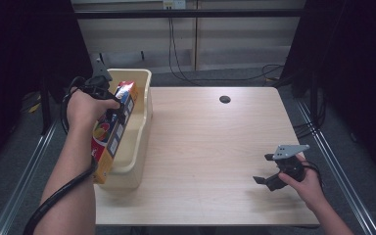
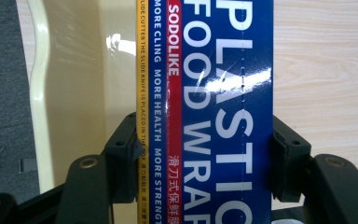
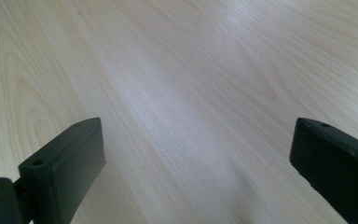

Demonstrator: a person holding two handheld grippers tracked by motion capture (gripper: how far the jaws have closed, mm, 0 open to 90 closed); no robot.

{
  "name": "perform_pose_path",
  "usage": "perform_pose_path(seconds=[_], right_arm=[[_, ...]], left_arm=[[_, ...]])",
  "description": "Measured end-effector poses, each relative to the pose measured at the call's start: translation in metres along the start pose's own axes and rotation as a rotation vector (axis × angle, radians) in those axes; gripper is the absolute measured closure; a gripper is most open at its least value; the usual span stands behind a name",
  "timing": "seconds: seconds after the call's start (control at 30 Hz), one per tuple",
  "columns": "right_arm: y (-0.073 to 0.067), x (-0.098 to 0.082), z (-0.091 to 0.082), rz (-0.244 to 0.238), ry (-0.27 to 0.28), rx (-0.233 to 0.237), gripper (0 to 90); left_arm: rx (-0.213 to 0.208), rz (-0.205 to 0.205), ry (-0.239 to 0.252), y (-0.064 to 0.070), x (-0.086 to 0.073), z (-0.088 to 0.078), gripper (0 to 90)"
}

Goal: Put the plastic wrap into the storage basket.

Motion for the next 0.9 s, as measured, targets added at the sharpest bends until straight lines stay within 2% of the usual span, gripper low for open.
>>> perform_pose_path(seconds=[0.5, 0.63, 0.9], right_arm=[[0.000, 0.000, 0.000, 0.000, -0.003, -0.003, 3.1], [0.000, -0.001, 0.000, 0.004, -0.003, -0.001, 3.1], [0.000, -0.001, 0.000, 0.002, -0.005, -0.001, 3.1]], left_arm=[[-0.004, -0.004, -0.007, -0.003, -0.001, 0.012, 40.2], [0.003, 0.006, -0.010, -0.006, -0.001, 0.017, 40.2], [-0.012, 0.005, -0.026, -0.006, -0.003, 0.028, 40.2]])
Point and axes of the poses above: each handheld gripper's, and its own axes: z roughly forward along the jaws, x roughly out of its top, y roughly to its right, the point moved 8 cm from there along z, roughly forward along the jaws, and after that the axes turned 7 degrees about z, right-handed, at the moved point
